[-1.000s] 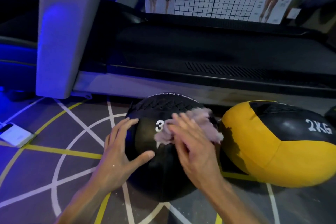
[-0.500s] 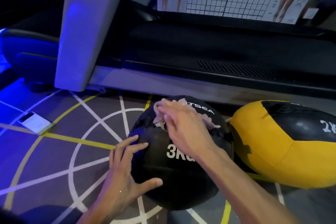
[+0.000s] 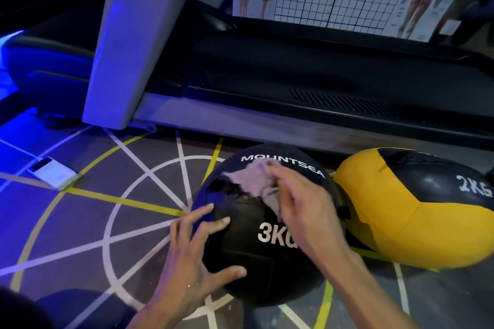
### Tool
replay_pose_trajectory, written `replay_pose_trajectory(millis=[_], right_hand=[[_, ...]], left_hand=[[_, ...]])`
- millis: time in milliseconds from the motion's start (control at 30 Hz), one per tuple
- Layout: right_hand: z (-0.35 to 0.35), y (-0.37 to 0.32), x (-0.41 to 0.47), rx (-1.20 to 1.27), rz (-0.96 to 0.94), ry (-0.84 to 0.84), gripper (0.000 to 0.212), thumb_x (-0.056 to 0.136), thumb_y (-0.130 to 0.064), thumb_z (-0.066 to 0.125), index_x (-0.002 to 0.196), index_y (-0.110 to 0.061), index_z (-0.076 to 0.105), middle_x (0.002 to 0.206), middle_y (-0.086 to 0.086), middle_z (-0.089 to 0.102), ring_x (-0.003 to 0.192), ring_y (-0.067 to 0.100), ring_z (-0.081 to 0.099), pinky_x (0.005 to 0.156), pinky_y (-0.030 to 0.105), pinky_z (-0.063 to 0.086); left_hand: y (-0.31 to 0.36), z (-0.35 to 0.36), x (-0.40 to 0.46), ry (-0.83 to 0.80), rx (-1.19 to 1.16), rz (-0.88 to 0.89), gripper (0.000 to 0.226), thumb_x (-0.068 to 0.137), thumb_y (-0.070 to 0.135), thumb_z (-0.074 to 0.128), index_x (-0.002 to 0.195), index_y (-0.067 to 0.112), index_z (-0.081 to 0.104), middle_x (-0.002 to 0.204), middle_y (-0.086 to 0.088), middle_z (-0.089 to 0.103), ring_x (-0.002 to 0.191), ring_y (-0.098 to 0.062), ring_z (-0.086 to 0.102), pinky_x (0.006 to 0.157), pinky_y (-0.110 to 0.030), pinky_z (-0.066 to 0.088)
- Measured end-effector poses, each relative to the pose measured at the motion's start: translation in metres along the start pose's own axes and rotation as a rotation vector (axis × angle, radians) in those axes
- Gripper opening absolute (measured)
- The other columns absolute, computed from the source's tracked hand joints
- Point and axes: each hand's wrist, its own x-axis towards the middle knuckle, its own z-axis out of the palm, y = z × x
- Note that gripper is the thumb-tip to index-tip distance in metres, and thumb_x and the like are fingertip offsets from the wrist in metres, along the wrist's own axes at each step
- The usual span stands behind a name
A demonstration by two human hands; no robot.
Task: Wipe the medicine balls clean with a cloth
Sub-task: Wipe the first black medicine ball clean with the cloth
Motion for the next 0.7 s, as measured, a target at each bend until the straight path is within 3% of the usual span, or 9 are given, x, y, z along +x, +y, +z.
replay_pose_trajectory(millis=[100,200,267,300,367,433,500,633,700], right_hand=[[-0.025,0.034,-0.02,-0.037,0.226,0.143,0.043,0.095,-0.005,0.06,0.134,-0.022,0.065,0.113,-0.003,0.075,0.083,0.004,0.069,0.076,0.02,0.056],[-0.044,0.063,-0.035,0.266,0.557,0.348,0.038,0.098,-0.001,0.055,0.102,-0.035,0.073,0.082,-0.015,0.07,0.062,-0.006,0.057,0.055,0.013,0.042],[-0.055,0.074,-0.045,0.407,0.679,0.469,0.039,0.097,0.0,0.052,0.087,-0.029,0.074,0.074,-0.012,0.068,0.059,-0.003,0.052,0.053,0.011,0.04],[-0.057,0.077,-0.049,0.452,0.714,0.474,0.038,0.097,0.0,0.051,0.084,-0.027,0.074,0.073,-0.009,0.068,0.062,0.003,0.052,0.054,0.014,0.042],[-0.049,0.072,-0.053,0.505,0.75,0.372,0.03,0.102,-0.01,0.054,0.087,-0.026,0.074,0.074,-0.005,0.066,0.067,0.013,0.055,0.06,0.027,0.047],[-0.035,0.064,-0.057,0.484,0.707,0.184,0.017,0.102,-0.04,0.056,0.101,-0.031,0.07,0.085,-0.01,0.072,0.075,0.014,0.065,0.067,0.036,0.051],[-0.025,0.063,-0.054,0.379,0.673,0.137,0.034,0.089,-0.061,0.06,0.104,-0.032,0.065,0.091,-0.01,0.07,0.08,0.006,0.064,0.068,0.034,0.049],[-0.027,0.07,-0.032,0.176,0.692,0.106,0.045,0.087,-0.068,0.061,0.094,-0.024,0.055,0.086,-0.008,0.064,0.078,0.009,0.06,0.063,0.036,0.044],[-0.026,0.076,-0.026,0.126,0.654,0.094,0.046,0.094,-0.064,0.054,0.086,-0.018,0.052,0.08,-0.001,0.062,0.075,0.017,0.06,0.061,0.038,0.044]], left_hand=[[-0.005,-0.004,-0.002,-0.013,-0.024,-0.029,0.083,0.061,0.083,0.078,0.134,0.058,0.047,0.153,0.025,0.028,0.142,-0.01,0.028,0.104,-0.04,0.036],[-0.018,-0.014,-0.002,-0.018,-0.078,-0.095,0.078,0.062,0.079,0.079,0.131,0.054,0.052,0.151,0.024,0.031,0.142,-0.003,0.029,0.106,-0.038,0.036],[-0.02,-0.022,0.007,0.015,-0.163,-0.148,0.058,0.071,0.076,0.073,0.121,0.049,0.059,0.143,0.019,0.041,0.138,-0.004,0.04,0.107,-0.037,0.043],[-0.021,-0.027,0.015,0.047,-0.199,-0.176,0.049,0.075,0.076,0.068,0.113,0.046,0.062,0.134,0.015,0.048,0.13,-0.005,0.048,0.103,-0.028,0.047],[-0.019,-0.036,0.035,0.113,-0.227,-0.24,0.043,0.079,0.073,0.064,0.103,0.038,0.061,0.113,0.007,0.059,0.106,-0.007,0.061,0.085,-0.016,0.049],[-0.015,-0.042,0.057,0.158,-0.248,-0.36,0.048,0.081,0.073,0.068,0.104,0.033,0.056,0.092,0.002,0.065,0.083,-0.017,0.066,0.067,-0.026,0.052],[-0.013,-0.044,0.08,0.115,-0.13,-0.475,0.053,0.078,0.077,0.065,0.099,0.03,0.051,0.08,0.001,0.069,0.073,-0.018,0.067,0.061,-0.033,0.048],[-0.019,-0.05,0.117,-0.007,-0.031,-0.616,0.075,0.076,0.087,0.056,0.095,0.015,0.052,0.065,0.0,0.069,0.061,-0.014,0.066,0.064,-0.035,0.052],[-0.024,-0.047,0.123,-0.063,0.044,-0.563,0.067,0.09,0.078,0.05,0.088,0.011,0.056,0.07,-0.008,0.068,0.067,-0.022,0.066,0.068,-0.041,0.056]])
